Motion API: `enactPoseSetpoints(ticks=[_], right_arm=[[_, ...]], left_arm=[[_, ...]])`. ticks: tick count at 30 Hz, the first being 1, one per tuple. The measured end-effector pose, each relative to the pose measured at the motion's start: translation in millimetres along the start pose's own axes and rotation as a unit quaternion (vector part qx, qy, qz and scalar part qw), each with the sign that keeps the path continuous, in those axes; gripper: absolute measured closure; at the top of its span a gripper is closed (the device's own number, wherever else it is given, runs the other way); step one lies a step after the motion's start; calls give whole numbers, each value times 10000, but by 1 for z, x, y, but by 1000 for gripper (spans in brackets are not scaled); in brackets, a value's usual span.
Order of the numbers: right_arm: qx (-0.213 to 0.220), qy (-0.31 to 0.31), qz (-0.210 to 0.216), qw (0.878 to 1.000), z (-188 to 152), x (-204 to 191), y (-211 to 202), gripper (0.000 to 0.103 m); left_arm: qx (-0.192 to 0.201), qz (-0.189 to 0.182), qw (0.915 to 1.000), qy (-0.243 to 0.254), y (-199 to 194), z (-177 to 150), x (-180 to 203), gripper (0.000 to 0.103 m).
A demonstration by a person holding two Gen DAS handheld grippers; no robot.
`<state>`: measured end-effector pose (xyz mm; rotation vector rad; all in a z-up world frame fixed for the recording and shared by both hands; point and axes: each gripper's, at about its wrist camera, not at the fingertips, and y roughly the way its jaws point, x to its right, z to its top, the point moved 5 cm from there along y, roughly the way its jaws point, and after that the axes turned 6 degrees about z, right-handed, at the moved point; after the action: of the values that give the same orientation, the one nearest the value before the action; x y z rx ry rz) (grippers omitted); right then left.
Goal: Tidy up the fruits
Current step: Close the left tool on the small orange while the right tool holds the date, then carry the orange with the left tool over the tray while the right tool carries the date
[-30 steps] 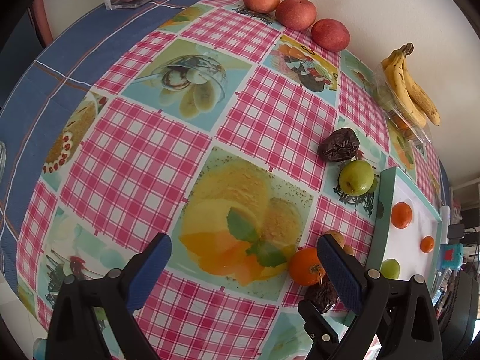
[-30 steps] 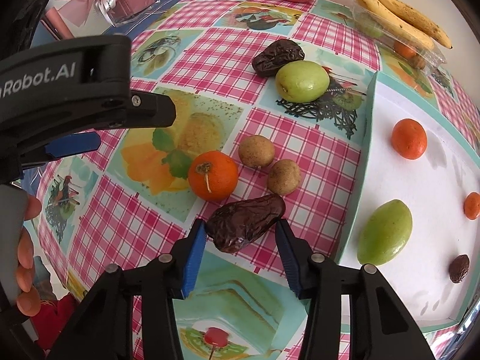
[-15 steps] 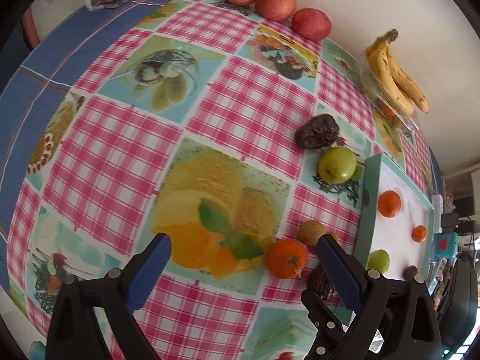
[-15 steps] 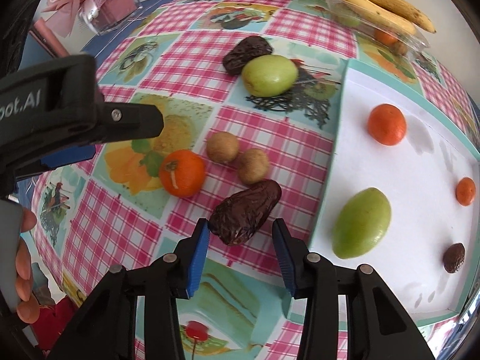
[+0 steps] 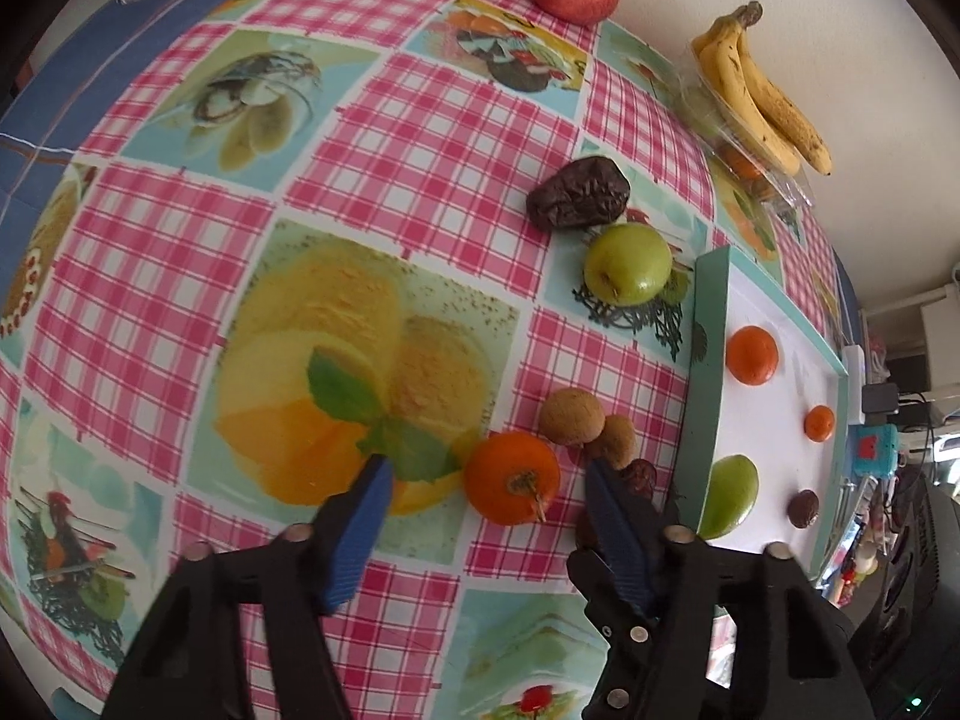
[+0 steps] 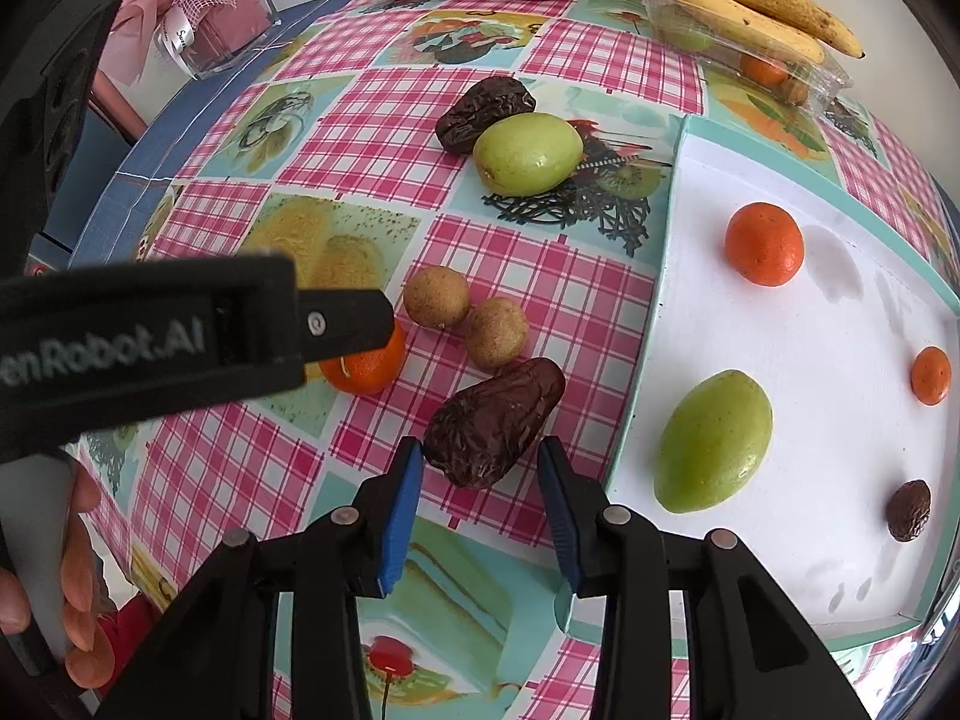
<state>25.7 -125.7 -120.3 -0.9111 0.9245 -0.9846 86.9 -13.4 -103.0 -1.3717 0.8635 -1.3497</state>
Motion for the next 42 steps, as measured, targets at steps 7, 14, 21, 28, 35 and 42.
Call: enactPoseSetpoints(ticks=[7, 14, 21, 28, 35, 42], right_arm=[[0, -4, 1, 10000, 0, 0, 0, 63], [42, -3, -11, 10000, -1, -4, 1, 62], [177, -113, -67, 9998, 6, -4, 2, 56], [319, -443, -290, 9981, 13, -9, 7, 50], [276, -554, -307, 9976, 16, -10, 11, 50], [212, -596, -343, 9974, 13, -9, 11, 58]], left_arm=[[-105, -120, 9999, 56, 5, -4, 7, 67], [110, 109, 9996, -238, -2, 3, -13, 67], [147, 101, 9984, -535, -6, 5, -29, 67], [156, 120, 9982, -572, -7, 4, -29, 67], [160, 153, 9982, -558, -8, 4, -30, 67], [161, 181, 9982, -557, -7, 4, -28, 67]])
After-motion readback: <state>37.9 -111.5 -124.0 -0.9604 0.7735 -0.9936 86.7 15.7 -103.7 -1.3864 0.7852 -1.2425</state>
